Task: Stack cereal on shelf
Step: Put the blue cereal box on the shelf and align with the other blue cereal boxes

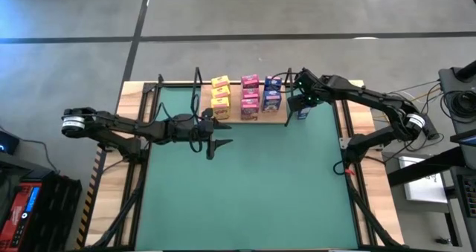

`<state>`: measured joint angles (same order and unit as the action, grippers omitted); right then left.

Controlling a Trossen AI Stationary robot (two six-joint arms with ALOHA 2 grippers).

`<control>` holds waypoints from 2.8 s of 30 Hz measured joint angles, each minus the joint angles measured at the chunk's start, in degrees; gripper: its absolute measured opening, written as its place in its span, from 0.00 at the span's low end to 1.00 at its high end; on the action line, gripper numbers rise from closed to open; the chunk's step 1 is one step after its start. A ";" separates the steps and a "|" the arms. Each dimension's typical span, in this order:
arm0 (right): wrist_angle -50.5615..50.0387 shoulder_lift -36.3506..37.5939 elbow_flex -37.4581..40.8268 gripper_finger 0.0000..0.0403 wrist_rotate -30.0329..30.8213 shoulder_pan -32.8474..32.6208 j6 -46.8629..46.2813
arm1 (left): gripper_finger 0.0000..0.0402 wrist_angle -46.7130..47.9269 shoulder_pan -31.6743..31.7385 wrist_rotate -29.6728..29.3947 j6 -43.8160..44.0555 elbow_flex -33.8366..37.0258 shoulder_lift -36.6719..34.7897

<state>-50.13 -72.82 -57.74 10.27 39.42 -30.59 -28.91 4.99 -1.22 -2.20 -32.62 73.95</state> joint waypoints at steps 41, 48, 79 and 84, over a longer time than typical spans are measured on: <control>-29.02 0.38 -17.20 0.41 -23.57 -13.62 8.21 | 0.54 -1.09 0.00 0.37 0.39 -0.24 0.00; -18.33 0.38 -17.19 0.41 -23.78 -20.22 12.27 | 0.54 -1.09 -0.04 0.40 0.39 -0.24 0.00; 2.34 -2.92 -17.16 0.41 -19.04 -20.30 41.29 | 0.54 -1.07 -0.61 0.42 0.39 -0.24 0.00; 0.04 -4.76 -17.16 0.41 -14.26 -20.26 45.10 | 0.54 -1.05 -0.70 0.42 0.39 -0.24 0.00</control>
<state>-50.09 -77.58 -74.90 -3.99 19.16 14.51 -29.95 4.29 -0.80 -1.80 -32.86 73.95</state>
